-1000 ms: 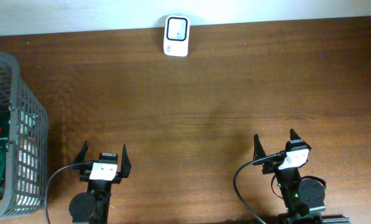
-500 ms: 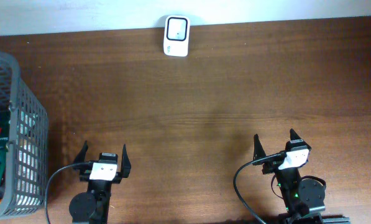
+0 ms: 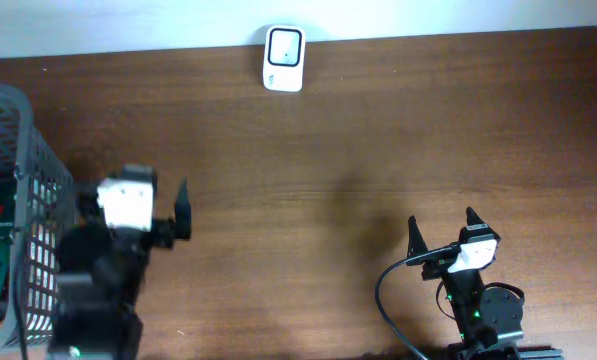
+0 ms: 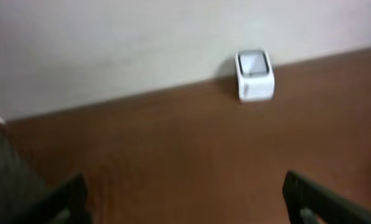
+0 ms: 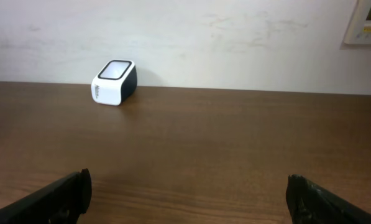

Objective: Scan the item barcode
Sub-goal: 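Reach the left gripper into the basket and grasp the green 3M glove pack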

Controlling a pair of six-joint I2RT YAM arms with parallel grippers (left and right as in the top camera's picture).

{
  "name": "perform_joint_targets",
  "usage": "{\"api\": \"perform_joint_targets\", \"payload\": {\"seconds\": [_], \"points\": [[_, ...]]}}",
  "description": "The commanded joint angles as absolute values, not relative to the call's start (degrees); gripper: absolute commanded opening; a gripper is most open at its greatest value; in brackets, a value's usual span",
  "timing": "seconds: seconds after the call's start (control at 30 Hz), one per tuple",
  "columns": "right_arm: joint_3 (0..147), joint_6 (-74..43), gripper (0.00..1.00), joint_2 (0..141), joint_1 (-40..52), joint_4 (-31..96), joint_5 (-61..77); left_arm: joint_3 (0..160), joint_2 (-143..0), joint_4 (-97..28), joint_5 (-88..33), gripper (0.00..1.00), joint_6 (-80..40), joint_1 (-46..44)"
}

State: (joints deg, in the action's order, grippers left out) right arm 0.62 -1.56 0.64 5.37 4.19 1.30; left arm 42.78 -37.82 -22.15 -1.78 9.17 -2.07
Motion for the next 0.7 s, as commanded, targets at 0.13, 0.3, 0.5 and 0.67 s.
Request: {"api": "perform_joint_targets", "payload": {"seconds": [0.13,0.3,0.5,0.67], "points": [[0.3,-2.1,0.98,0.3,5.6,4.5,0.8,95.8,-76.6,-68.8,-2.4,0.99,8.7,-1.7],[0.3,-2.1,0.99,0.3,5.6,4.5,0.8,96.7,-84.1,-68.6,-2.1,0.99,9.3,-1.7],[0.3,-2.1,0.98,0.3,5.6,4.5,0.8,113.1,-84.9,-69.3,13.0,0.99,2.0,5.6],[0.3,-2.1,0.98,0.3,5.6,4.5,0.8,120.4,-85.6,-72.2,14.9,0.99,-9.3,30.0]]}}
